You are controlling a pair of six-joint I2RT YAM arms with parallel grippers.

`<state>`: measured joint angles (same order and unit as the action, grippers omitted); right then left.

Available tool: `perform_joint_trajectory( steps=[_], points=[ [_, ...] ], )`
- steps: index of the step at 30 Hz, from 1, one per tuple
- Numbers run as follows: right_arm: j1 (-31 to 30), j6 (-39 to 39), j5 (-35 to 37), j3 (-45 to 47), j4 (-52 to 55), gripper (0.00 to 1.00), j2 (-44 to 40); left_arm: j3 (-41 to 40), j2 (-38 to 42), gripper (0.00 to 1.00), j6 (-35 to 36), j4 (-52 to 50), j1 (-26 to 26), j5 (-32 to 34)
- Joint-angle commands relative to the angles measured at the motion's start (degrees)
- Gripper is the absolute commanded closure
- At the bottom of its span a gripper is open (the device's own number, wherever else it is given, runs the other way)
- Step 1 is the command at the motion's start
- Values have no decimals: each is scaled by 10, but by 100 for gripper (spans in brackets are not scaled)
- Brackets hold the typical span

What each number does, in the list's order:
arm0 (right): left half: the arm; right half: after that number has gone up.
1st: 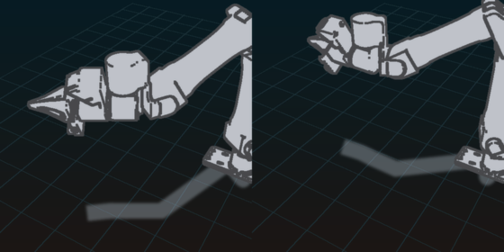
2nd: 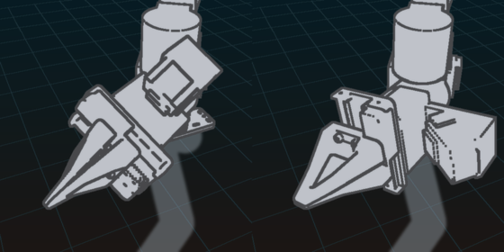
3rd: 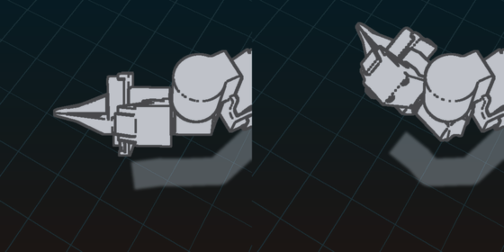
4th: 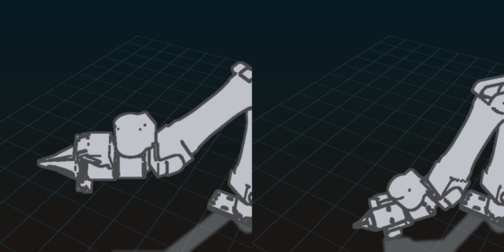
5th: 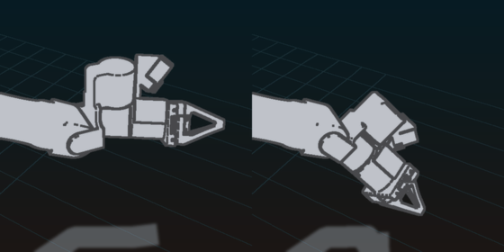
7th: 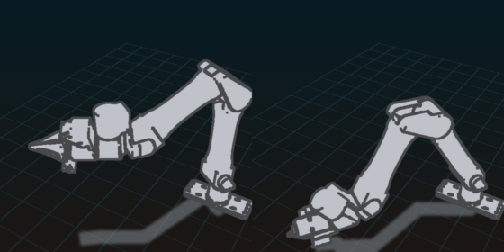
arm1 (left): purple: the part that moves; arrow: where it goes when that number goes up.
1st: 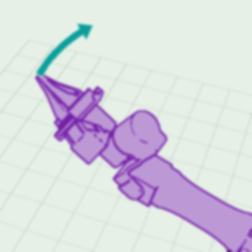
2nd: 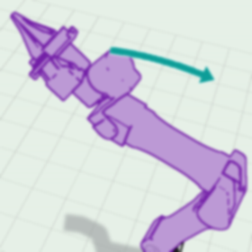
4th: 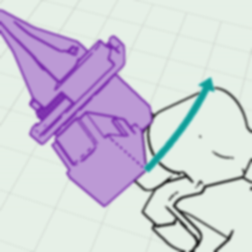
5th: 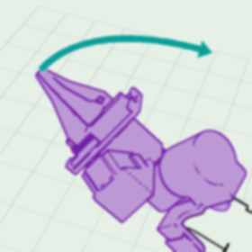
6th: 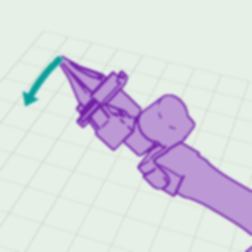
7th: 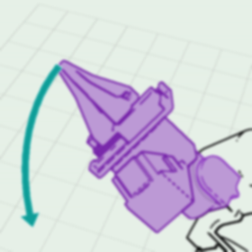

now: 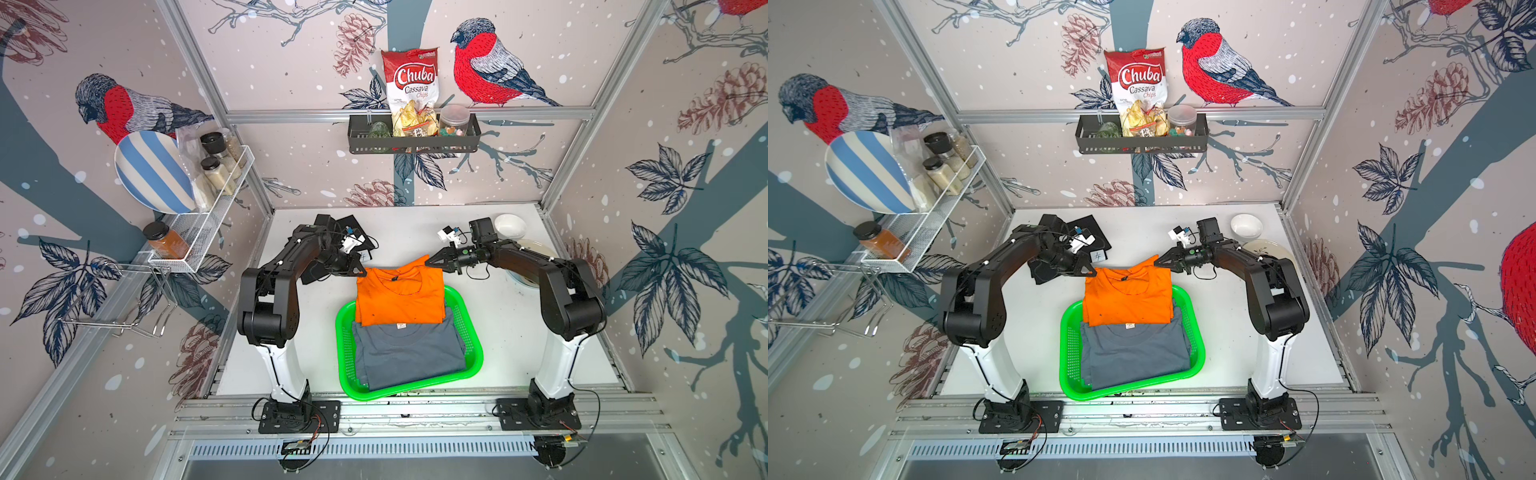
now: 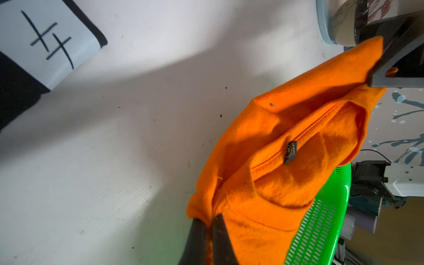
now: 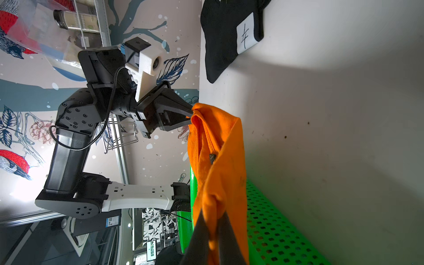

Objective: Put the folded t-shirts into the basket
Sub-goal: Adjust the T-shirt in the bin, then place the T-shirt in the bin.

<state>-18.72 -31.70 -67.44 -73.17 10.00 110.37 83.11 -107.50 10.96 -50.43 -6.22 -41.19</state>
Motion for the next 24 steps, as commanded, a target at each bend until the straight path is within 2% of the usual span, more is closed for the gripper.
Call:
perform_joint_trajectory(
  steps=[1, 8, 13, 20, 24],
  points=[
    [-3, -1, -7, 1, -20, 100, -19, 5, 15, 100, 3, -12, 4, -37],
    [-9, 3, 8, 26, -27, 100, -91, 18, 45, 100, 23, -71, 4, -93],
    [-15, -9, 41, 64, -15, 100, -188, 1, 102, 100, 22, -114, 4, -130],
    [-63, -4, 122, 86, 96, 100, -363, -26, 221, 100, 13, -181, 1, -152],
    [-106, -24, 182, 102, 152, 100, -460, -35, 287, 100, 15, -248, -41, -144]
  ],
)
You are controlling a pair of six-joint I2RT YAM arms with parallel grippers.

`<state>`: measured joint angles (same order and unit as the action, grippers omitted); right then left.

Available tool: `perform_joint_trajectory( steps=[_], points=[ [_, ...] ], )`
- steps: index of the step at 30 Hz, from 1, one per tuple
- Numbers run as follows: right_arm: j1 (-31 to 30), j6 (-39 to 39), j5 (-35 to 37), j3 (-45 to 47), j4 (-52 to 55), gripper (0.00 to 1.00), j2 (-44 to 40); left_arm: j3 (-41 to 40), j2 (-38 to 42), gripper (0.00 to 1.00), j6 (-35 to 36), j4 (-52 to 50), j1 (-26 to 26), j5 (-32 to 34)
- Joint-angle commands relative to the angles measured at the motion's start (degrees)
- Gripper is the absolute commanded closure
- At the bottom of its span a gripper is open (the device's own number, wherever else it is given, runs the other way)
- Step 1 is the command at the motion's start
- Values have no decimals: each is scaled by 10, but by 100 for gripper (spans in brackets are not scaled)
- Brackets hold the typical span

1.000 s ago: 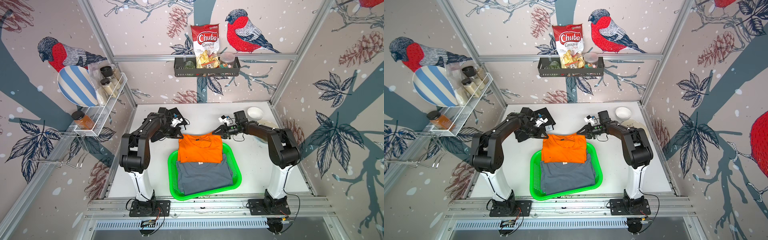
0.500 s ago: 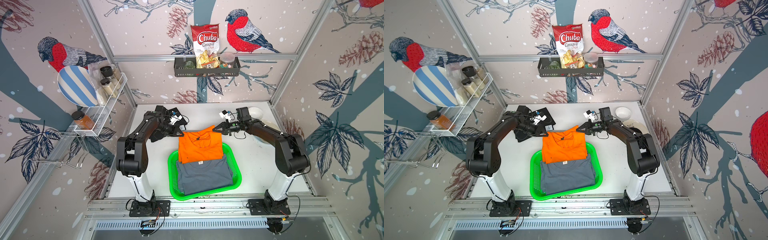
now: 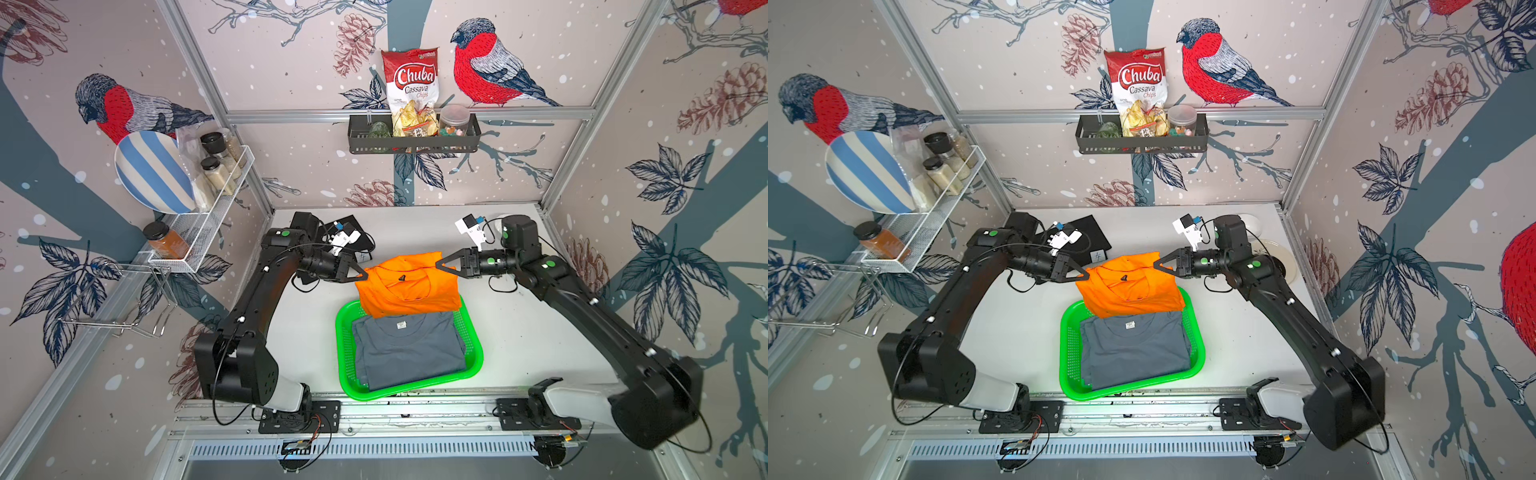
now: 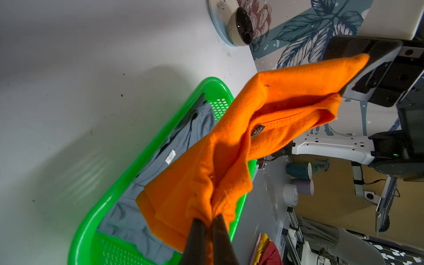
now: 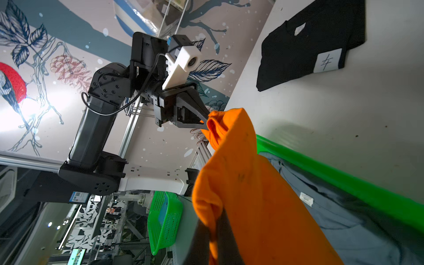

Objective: Put the folded t-shirts into the basket
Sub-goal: Place the T-shirt in the bin.

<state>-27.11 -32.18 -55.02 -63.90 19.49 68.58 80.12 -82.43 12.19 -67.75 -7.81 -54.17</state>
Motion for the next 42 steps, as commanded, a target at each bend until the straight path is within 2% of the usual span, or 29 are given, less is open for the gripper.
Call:
perform_joint_trajectory(
  steps=[1, 4, 7, 10, 13, 16, 21, 26, 29, 31, 33, 36, 42],
  points=[
    [-30, -30, 71, 18, 65, 100, -66, -14, 62, 100, -3, -78, -46, -5],
    [-60, -64, 114, 48, 94, 100, -129, -48, 136, 100, -28, -64, -90, 10],
    [-91, -98, 149, 76, 132, 100, -185, -73, 165, 100, -40, -85, -94, -3],
    [-100, -120, 170, 101, 171, 100, -228, -107, 184, 100, -44, -89, -94, 27],
    [-95, -144, 170, 154, 132, 100, -241, -155, 188, 100, -72, -63, -93, 53],
    [-91, -142, 157, 174, 79, 100, -200, -168, 181, 100, -85, -47, -93, 88],
    [-70, -73, 132, 151, 69, 100, -92, -186, 165, 100, -98, -13, -92, 144],
    [-25, -32, 110, 144, 58, 100, -5, -191, 116, 100, -127, 21, -64, 118],
    [-15, -19, 114, 139, 39, 100, 28, -186, 86, 100, -160, 58, -54, 157],
    [-16, -14, 113, 132, 27, 100, 64, -168, 53, 100, -149, 53, -51, 181],
    [-21, -1, 117, 120, 27, 100, 94, -158, 21, 100, -146, 56, -51, 201],
    [-28, 17, 141, 102, 32, 100, 141, -161, -12, 100, -146, 66, -51, 195],
    [-29, 32, 194, 99, -15, 97, 169, -174, -39, 100, -119, 109, -53, 204]
  ],
)
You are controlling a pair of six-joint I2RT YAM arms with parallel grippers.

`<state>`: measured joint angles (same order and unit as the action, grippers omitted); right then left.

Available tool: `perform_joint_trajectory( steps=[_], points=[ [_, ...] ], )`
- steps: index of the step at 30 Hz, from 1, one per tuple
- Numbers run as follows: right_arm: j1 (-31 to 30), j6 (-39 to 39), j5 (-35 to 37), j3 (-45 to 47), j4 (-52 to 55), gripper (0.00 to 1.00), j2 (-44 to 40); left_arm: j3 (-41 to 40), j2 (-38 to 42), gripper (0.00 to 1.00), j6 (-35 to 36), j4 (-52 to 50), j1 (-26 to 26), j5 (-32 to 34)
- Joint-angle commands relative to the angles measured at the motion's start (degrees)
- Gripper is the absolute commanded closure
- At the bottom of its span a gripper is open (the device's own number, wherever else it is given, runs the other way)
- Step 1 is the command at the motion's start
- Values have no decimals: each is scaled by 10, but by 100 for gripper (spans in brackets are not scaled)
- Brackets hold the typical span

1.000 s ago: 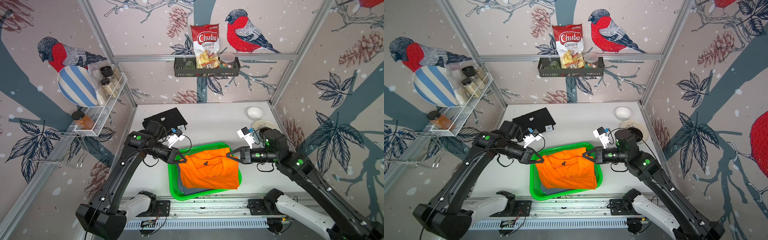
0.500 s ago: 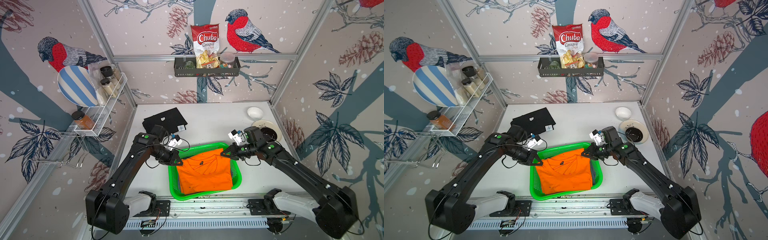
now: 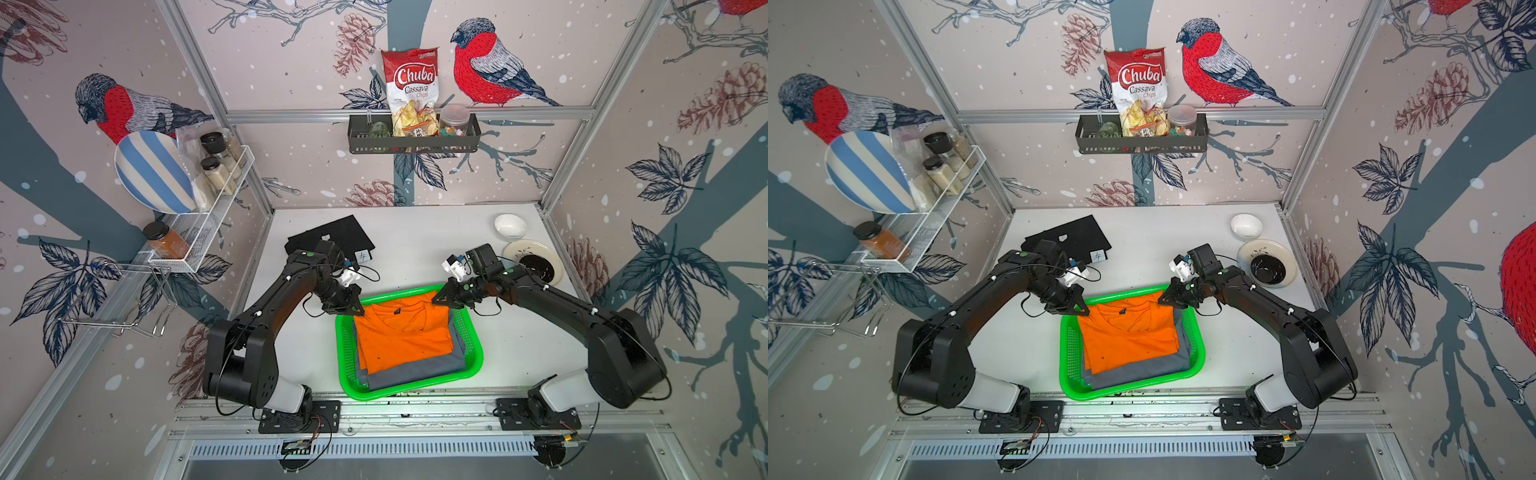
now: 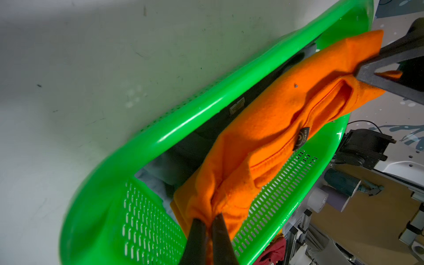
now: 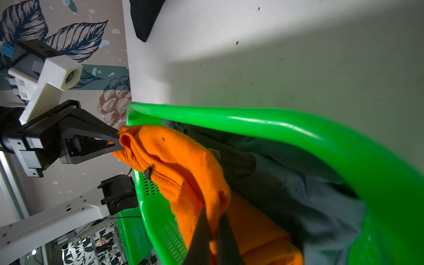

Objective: Put the folded t-shirts into the basket
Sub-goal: Place the T-shirt in the bin.

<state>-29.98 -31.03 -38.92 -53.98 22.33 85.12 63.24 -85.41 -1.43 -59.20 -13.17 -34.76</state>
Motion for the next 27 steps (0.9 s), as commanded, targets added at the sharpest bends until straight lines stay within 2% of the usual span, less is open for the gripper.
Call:
perform_joint_trajectory(
  steps=[1, 2, 3, 4, 6, 8, 10, 12, 15, 20, 23, 25, 27],
  points=[
    [-1, 20, 36, -1, -52, 95, 6, -9, -14, 100, 19, 33, 1, 10],
    [-1, 21, 40, -4, -58, 89, 12, -12, -19, 100, 20, 42, 0, 12],
    [-1, 23, 45, -8, -58, 79, 18, -14, -24, 100, 20, 49, 0, 16],
    [-1, 26, 53, -12, -60, 69, 24, -16, -30, 86, 22, 55, 0, 23],
    [0, 25, 56, -13, -66, 57, 29, -13, -37, 62, 25, 61, 0, 33],
    [1, 22, 69, -15, -61, 47, 25, -1, -39, 33, 36, 56, 3, 28],
    [1, 24, 100, -17, -40, 43, 8, 18, -36, 17, 44, 39, 7, 11],
    [-10, 37, 141, -23, -3, 42, -23, 29, -28, 9, 57, 22, 8, -4],
    [-50, 63, 216, -49, 79, 40, -70, 62, -9, 7, 76, -3, 9, 11],
    [-148, 65, 340, -80, 180, 37, -118, 77, 17, 9, 102, -10, 9, 90],
    [-194, 7, 384, -78, 204, 36, -108, 65, 28, 15, 129, 6, 7, 117],
    [-209, -49, 377, -72, 213, 36, -90, 49, 39, 16, 161, 23, -5, 123],
    [-222, -89, 360, -59, 214, 37, -70, 30, 54, 16, 200, 48, -31, 157]
  ],
)
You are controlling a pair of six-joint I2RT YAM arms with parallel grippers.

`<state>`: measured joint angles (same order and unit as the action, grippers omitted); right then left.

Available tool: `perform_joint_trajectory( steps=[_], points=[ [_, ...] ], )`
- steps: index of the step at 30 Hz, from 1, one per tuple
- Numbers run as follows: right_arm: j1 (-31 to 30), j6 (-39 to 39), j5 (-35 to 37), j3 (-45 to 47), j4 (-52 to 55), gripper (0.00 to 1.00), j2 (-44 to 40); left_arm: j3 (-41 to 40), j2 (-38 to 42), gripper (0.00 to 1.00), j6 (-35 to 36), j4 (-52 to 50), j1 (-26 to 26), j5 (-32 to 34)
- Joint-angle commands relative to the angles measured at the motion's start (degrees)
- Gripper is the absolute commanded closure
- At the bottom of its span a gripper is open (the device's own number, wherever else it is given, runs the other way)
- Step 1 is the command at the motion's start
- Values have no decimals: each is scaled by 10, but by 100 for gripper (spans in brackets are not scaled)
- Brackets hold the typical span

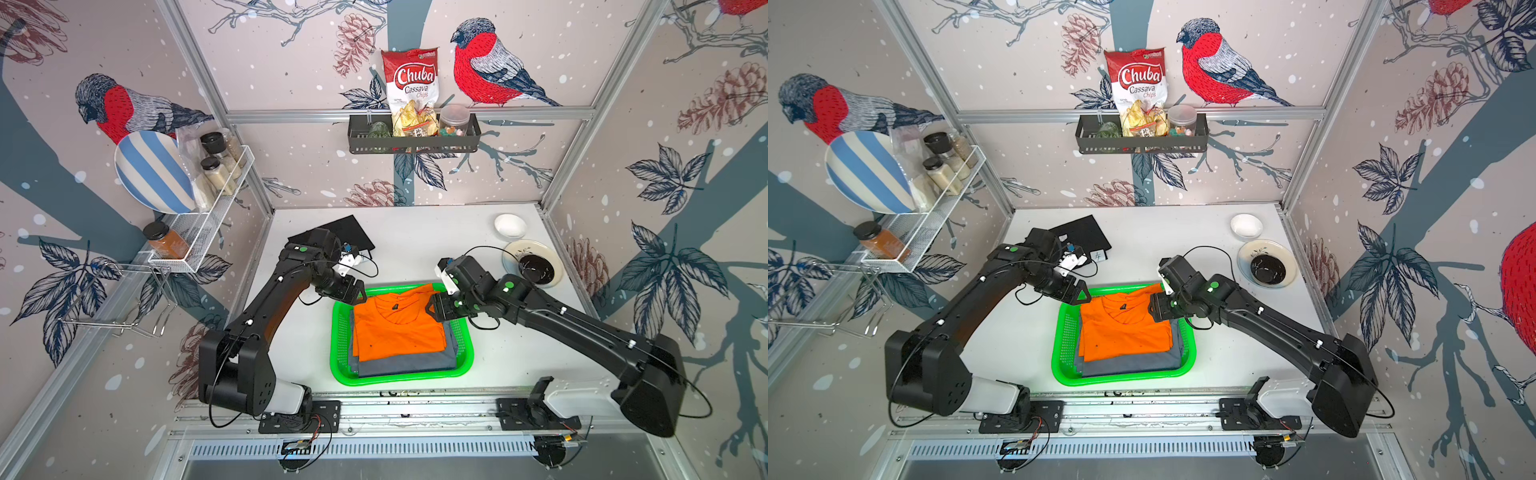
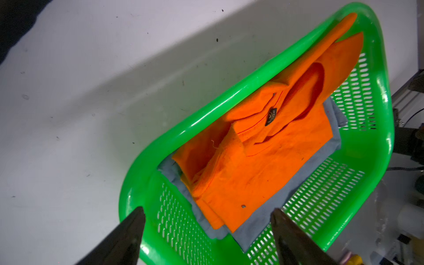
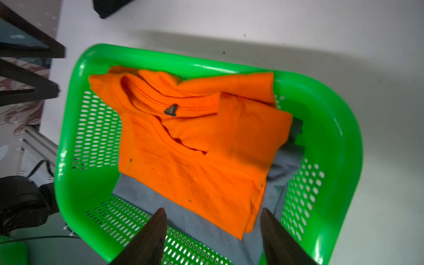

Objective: Put the folded t-shirts into the basket
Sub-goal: Place the T-shirt in the bin.

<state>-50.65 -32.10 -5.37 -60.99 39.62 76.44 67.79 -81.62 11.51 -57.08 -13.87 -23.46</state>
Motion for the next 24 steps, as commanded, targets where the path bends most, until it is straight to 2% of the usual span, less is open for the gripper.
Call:
perform_joint_trajectory(
  steps=[1, 3, 9, 13, 17, 24],
  points=[
    [-20, -97, 19, 18, 38, 38, 23, -33, 23, 16, 92, 45, -37, 69],
    [-26, -121, 4, 29, 31, 40, 34, -65, 41, 17, 122, 86, -50, 113],
    [-27, -216, -66, 37, 49, 43, 63, -123, 60, 21, 186, 170, -51, 141],
    [-38, -247, -71, 19, 78, 47, 106, -155, 49, 21, 205, 231, -53, 201],
    [-53, -272, -101, 26, 47, 49, 143, -169, 38, 19, 199, 269, -54, 240],
    [-63, -279, -74, 9, 29, 50, 143, -146, 44, 15, 165, 227, -53, 209]
  ],
)
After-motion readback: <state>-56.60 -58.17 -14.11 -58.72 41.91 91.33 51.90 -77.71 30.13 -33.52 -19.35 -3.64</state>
